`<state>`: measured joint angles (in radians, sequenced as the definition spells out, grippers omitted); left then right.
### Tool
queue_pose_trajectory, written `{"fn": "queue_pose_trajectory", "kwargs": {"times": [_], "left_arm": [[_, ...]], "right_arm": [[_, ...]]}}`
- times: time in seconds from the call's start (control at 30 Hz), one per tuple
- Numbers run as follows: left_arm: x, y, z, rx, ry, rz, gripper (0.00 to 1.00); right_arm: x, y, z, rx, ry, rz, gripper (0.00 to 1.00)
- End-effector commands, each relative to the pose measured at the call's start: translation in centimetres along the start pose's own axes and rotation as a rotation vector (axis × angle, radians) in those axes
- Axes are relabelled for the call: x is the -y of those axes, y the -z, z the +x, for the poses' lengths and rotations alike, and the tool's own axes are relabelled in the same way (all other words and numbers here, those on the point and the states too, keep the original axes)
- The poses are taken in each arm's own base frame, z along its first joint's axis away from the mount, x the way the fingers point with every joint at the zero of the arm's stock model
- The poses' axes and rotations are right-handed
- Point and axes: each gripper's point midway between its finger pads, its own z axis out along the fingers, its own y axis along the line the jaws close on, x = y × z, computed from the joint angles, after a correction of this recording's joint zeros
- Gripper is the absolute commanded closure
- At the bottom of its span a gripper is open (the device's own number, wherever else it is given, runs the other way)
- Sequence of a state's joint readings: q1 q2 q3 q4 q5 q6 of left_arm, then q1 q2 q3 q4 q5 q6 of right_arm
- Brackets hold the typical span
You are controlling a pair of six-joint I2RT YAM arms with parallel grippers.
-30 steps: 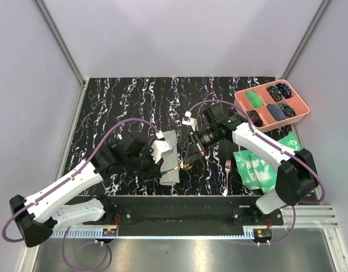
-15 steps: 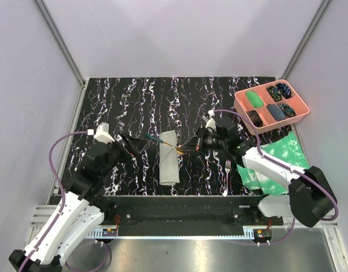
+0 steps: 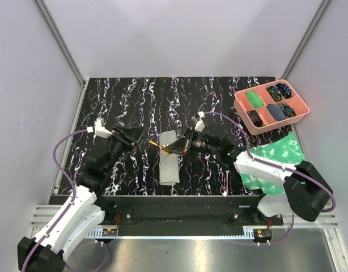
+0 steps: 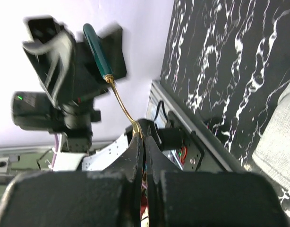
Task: Fold the napkin into a case and place the utensils inside
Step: Pass from the right arm to the left, then pass from the left arm to the right
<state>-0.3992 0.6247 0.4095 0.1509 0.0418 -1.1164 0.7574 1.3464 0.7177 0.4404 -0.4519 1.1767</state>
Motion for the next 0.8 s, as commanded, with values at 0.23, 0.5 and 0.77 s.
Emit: {"fn": "queue_pose_trajectory", "kwargs": {"times": [0.23, 0.5, 0.77], "left_arm": [[7.4, 0.1, 3.8, -0.412, -0.142, 0.474, 1.00], [6.1, 0.9, 6.3, -0.629, -0.186, 0.532, 1.00], [5.6, 0.9, 6.4, -0.693, -0.234, 0.522, 1.00]], "right_arm": [[-0.7, 0.0, 4.8, -0.281, 0.156, -0.042, 0.60], [1.2, 1.4, 7.5, -0.434, 0.174, -0.027, 0.82], [2.0, 2.6, 8.3, -0.449, 0.186, -0.013, 0.69]]}}
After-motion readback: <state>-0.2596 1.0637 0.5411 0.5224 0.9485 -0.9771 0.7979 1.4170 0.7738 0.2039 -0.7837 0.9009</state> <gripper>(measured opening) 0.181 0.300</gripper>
